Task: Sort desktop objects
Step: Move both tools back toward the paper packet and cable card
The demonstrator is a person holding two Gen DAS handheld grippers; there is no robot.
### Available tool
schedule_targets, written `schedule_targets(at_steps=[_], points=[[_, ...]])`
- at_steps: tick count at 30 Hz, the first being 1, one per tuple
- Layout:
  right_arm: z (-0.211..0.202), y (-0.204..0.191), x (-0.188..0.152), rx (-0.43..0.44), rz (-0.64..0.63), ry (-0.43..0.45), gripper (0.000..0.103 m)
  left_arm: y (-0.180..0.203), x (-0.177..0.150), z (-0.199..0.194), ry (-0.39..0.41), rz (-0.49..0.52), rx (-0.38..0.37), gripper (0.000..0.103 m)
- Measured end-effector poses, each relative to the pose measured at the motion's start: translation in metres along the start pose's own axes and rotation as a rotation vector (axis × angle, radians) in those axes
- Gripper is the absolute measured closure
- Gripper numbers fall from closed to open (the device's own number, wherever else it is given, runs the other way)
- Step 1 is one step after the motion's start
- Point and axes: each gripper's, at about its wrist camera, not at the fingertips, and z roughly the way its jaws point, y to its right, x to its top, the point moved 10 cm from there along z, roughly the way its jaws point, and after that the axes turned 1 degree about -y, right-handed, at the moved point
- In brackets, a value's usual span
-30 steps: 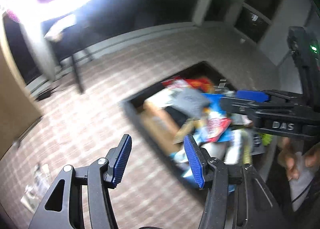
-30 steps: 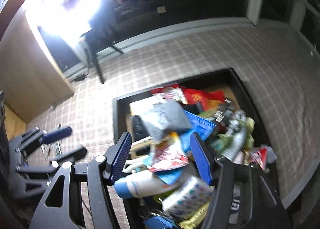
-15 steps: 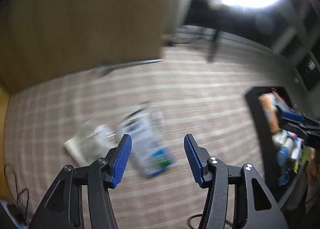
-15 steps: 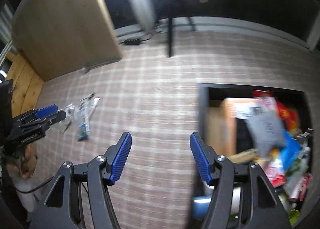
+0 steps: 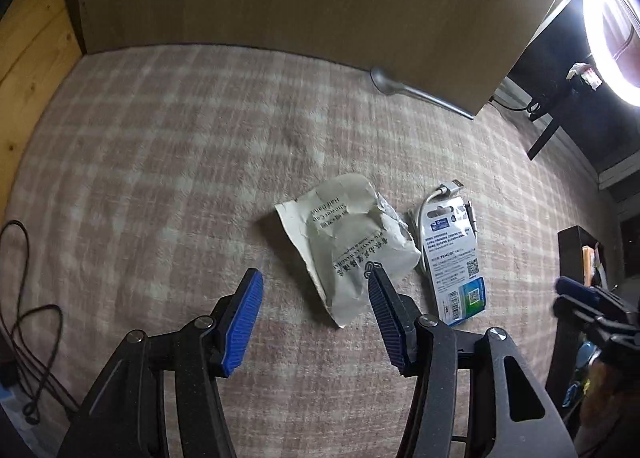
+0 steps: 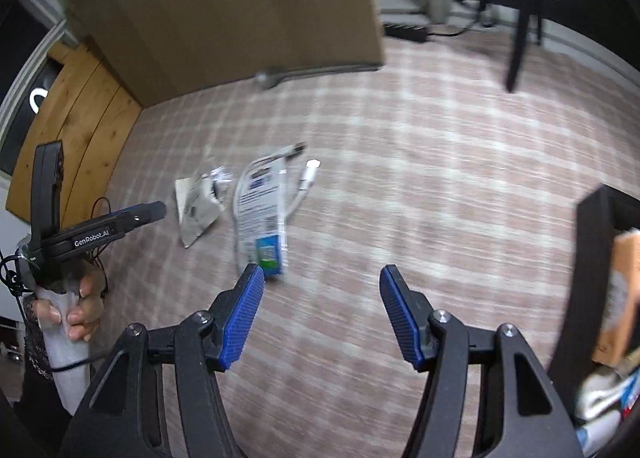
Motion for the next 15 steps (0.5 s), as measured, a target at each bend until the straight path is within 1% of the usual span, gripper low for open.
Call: schedule_targets(at_steps=[2, 7, 11, 15], points=[[0.008, -0.007, 0.000, 0.011, -0.005, -0.011, 0.043, 0.004, 0.002, 0.004, 0.000, -0.011, -0.002, 0.042], [0.027, -0.013, 0.002, 0.017, 0.014, -0.033, 0.043, 0.016, 0.011, 0.018, -0.016, -0.061, -0.021, 0.032], [0.035, -0.013, 0.006, 0.029, 0.030, -0.041, 0.043, 0.028, 0.016, 0.028, -0.025, -0.055, -0.016, 0.029], [0.042, -0.013, 0.009, 0.042, 0.046, -0.053, 0.043, 0.032, 0.017, 0.037, -0.041, -0.041, 0.004, 0.029]])
